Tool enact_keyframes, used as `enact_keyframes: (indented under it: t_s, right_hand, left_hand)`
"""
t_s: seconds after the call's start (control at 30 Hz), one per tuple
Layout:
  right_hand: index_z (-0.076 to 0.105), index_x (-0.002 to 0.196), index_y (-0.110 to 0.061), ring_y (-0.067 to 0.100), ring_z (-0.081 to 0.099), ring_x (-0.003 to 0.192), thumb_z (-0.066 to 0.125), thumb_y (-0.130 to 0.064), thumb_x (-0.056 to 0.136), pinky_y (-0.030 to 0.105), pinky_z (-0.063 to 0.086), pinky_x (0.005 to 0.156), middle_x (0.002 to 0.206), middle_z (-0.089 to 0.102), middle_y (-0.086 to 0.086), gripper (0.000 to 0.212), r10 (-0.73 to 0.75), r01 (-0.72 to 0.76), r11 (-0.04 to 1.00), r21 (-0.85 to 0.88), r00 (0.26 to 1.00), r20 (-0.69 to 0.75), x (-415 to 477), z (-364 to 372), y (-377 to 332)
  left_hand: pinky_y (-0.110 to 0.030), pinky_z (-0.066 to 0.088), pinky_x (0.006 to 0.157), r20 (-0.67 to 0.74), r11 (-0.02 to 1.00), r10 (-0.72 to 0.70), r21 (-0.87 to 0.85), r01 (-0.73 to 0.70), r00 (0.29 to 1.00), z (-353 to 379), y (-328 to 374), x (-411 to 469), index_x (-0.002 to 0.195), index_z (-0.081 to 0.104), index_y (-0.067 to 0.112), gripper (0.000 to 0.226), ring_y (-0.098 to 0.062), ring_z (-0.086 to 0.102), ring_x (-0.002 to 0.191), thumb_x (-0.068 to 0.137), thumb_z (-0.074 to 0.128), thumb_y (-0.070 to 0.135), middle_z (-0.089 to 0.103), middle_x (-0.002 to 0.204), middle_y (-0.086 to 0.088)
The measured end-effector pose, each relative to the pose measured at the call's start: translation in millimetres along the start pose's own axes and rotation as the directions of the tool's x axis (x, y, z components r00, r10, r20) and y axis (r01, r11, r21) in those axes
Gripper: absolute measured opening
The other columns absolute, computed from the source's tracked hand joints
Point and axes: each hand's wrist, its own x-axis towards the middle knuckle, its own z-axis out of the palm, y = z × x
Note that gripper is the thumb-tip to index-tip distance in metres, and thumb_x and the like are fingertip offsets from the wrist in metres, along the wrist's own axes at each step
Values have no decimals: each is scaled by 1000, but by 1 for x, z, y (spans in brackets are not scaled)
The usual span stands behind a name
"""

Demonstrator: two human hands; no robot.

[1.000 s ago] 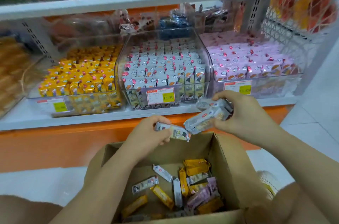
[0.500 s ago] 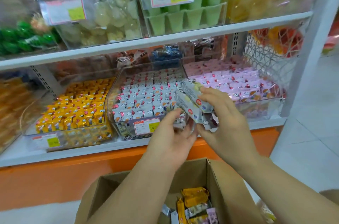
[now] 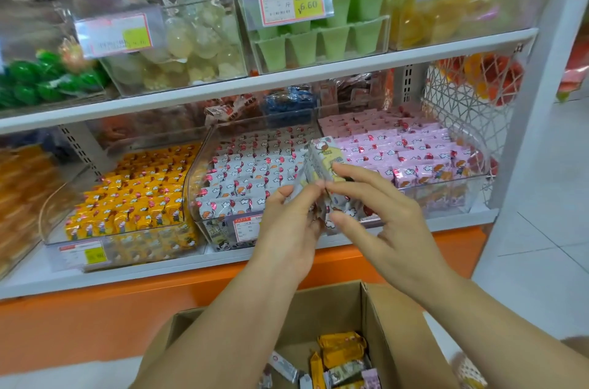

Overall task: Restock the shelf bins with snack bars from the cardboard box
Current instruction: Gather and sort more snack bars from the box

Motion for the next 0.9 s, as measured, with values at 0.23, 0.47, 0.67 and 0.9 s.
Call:
enact_keyframes:
  t_s: [0.23, 0.47, 0.67, 0.9]
  right_hand:
    - [49, 112, -42, -15, 43, 115, 70, -21, 83, 3, 37, 90, 124, 42, -30, 41, 235, -219, 970, 103, 957, -172, 3, -3, 2]
    - [55, 102, -25, 2, 64, 93, 75, -11, 77, 13, 49, 69, 99, 66, -16, 35, 458, -356, 807, 472, 881, -117, -1, 11, -1]
    - [50, 98, -39, 16, 60, 106, 70, -20, 81, 35, 57, 79, 108, 63, -11, 32, 485, -362, 772, 522, 866, -117, 2, 11, 5]
    - [54, 94, -35, 17, 68, 90, 70, -5, 81, 39, 57, 71, 96, 68, -13, 36, 537, -348, 739, 577, 822, -191, 11, -9, 12]
  left_hand:
    - [-18, 53, 65, -70, 998, 61, -25, -63, 996, -4, 2, 1, 133, 45, 5, 53, -9, 69, 77, 84, 65, 1, 65, 101, -10]
    - [-33, 57, 77, -62, 984, 119, -128, -126, 991, 6, -5, -3, 125, 44, 6, 42, -14, 72, 76, 87, 61, 0, 66, 109, -17]
    - [-30, 58, 70, -48, 984, 117, -127, -122, 992, 19, -7, 0, 126, 44, 6, 43, -16, 71, 82, 87, 62, 0, 64, 114, -17]
    - [-39, 53, 90, 37, 986, -17, -165, 22, 999, 17, -8, 4, 115, 50, 8, 27, -20, 67, 93, 89, 61, 7, 66, 105, -13]
